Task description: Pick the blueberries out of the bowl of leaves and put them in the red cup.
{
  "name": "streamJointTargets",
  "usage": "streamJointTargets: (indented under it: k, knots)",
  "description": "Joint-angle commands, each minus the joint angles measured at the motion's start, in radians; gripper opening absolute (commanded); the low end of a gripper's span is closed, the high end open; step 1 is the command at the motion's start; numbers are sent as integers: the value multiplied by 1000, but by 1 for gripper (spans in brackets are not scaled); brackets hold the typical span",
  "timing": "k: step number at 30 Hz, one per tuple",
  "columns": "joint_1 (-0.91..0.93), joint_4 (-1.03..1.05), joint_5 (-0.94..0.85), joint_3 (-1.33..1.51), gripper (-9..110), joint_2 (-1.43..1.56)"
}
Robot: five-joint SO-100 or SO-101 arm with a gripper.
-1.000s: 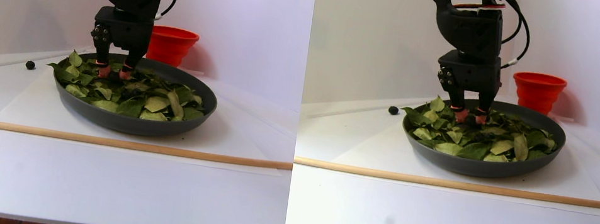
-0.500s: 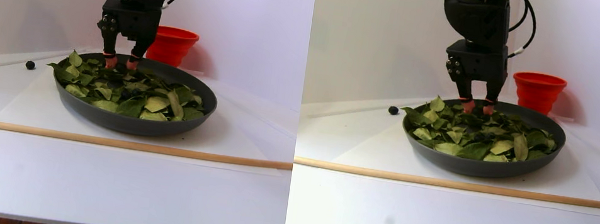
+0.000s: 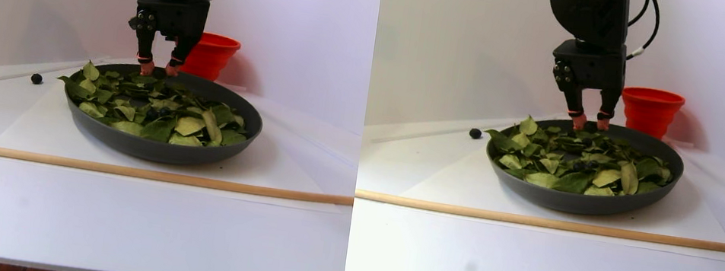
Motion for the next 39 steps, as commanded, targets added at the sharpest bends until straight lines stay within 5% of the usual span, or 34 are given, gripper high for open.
streamJointTargets:
  k: [1, 39]
  knots:
    - [28, 2, -11, -61, 12, 126]
    - [123, 2, -78, -351, 14, 25]
